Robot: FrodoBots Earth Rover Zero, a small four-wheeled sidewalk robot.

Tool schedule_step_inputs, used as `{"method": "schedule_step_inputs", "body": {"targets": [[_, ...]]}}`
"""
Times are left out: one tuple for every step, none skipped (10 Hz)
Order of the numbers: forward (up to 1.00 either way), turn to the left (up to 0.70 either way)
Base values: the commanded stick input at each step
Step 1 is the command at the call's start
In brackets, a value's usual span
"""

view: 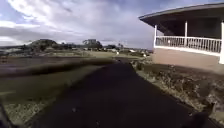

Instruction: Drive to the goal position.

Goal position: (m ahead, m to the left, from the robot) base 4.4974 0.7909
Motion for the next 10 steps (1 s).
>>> {"method": "schedule_step_inputs", "body": {"targets": [[0.70, 0.00], [0.70, 0.00], [0.70, 0.00], [0.70, 0.00], [0.70, 0.00], [0.70, 0.00], [0.70, 0.00], [0.70, 0.00], [0.70, 0.00], [0.70, 0.00]]}}
